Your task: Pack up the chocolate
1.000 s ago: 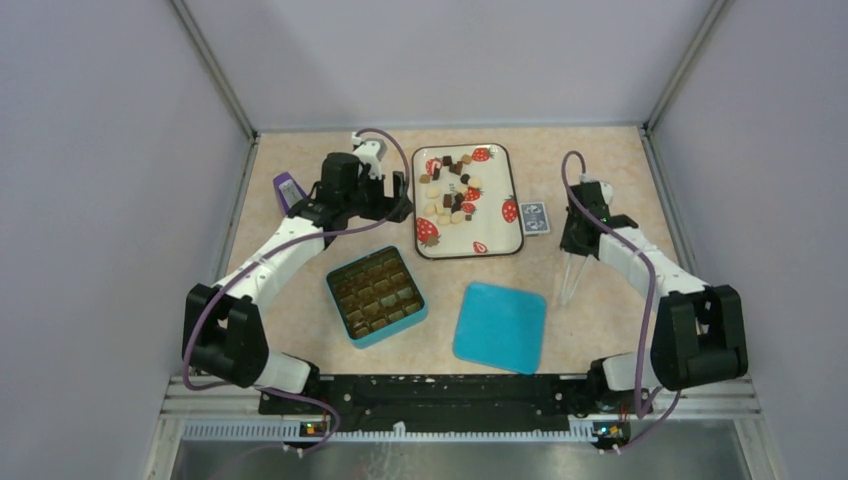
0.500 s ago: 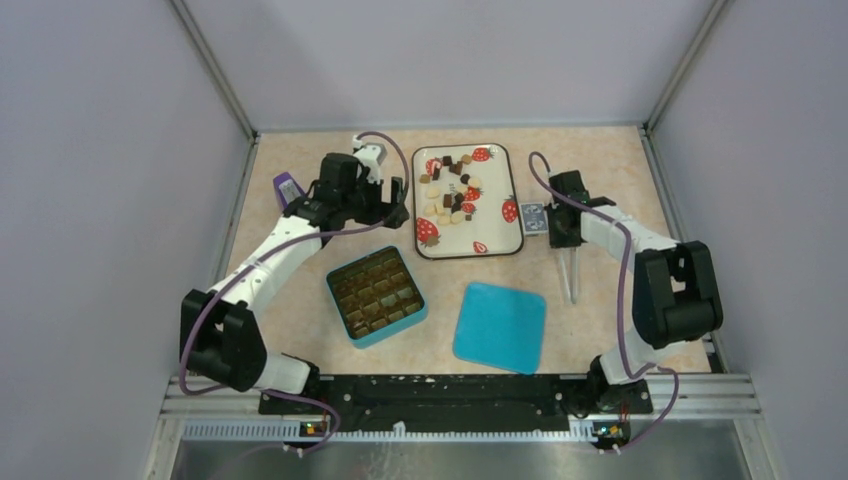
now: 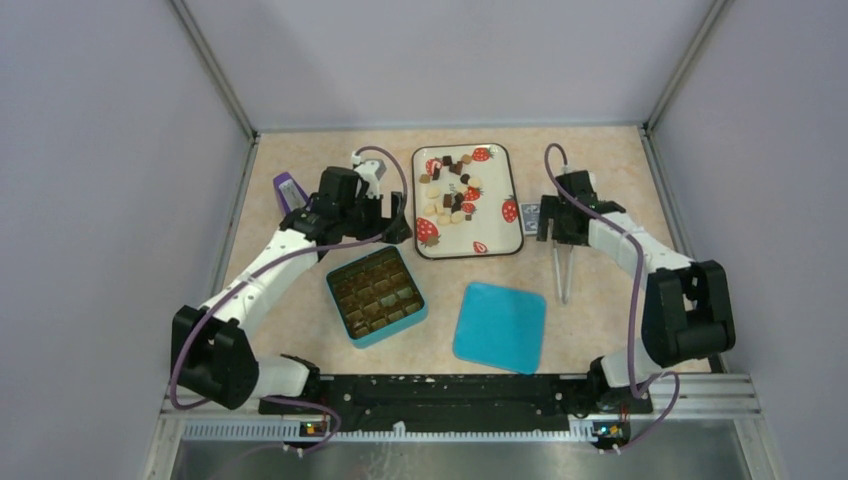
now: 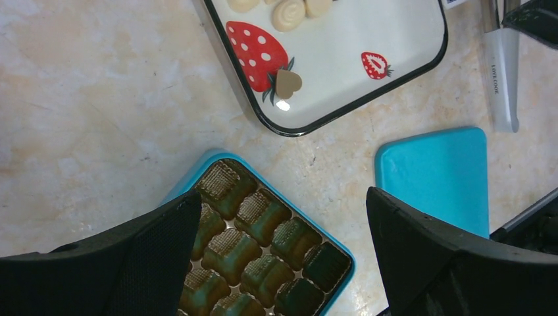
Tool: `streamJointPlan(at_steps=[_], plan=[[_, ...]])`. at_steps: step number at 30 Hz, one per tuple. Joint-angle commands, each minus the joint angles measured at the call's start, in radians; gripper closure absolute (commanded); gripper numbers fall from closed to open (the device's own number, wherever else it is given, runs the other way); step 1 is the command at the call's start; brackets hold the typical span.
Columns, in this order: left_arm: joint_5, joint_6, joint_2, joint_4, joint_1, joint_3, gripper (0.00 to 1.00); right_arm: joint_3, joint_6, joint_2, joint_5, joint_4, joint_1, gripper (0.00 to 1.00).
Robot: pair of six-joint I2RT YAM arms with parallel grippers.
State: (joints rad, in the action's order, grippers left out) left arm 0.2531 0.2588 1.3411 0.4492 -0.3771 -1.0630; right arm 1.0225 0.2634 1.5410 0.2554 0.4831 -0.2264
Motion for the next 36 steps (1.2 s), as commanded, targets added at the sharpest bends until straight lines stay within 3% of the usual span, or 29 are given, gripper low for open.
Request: streamJointPlan(at_steps=[1, 10, 17, 28, 33, 36], plan=[[0.019, 0.046, -0.052, -0.081, -0.007, 0.016, 0.01, -0.113, 0.126, -0.093, 0.066, -0.052, -0.007, 0.14], [0.013, 0.123, -0.002, -0.149, -0.02, 0.035, 0.01, -0.278, 0.168, -0.127, 0.009, -0.212, -0.008, 0.21], [0.008, 0.118, 0.02, -0.146, -0.026, 0.024, 0.01, -0.294, 0.189, -0.071, -0.007, -0.294, -0.008, 0.37], [0.09, 0.177, 0.044, -0.181, -0.028, 0.031, 0.01, -0.302, 0.192, -0.027, -0.001, -0.314, -0.007, 0.45], [0.054, 0.169, 0.041, -0.161, -0.028, 0.024, 0.01, -0.309, 0.206, -0.038, 0.009, -0.295, -0.008, 0.66], [0.05, 0.161, 0.041, -0.156, -0.028, 0.015, 0.01, -0.276, 0.199, -0.09, 0.028, -0.203, -0.007, 0.86]])
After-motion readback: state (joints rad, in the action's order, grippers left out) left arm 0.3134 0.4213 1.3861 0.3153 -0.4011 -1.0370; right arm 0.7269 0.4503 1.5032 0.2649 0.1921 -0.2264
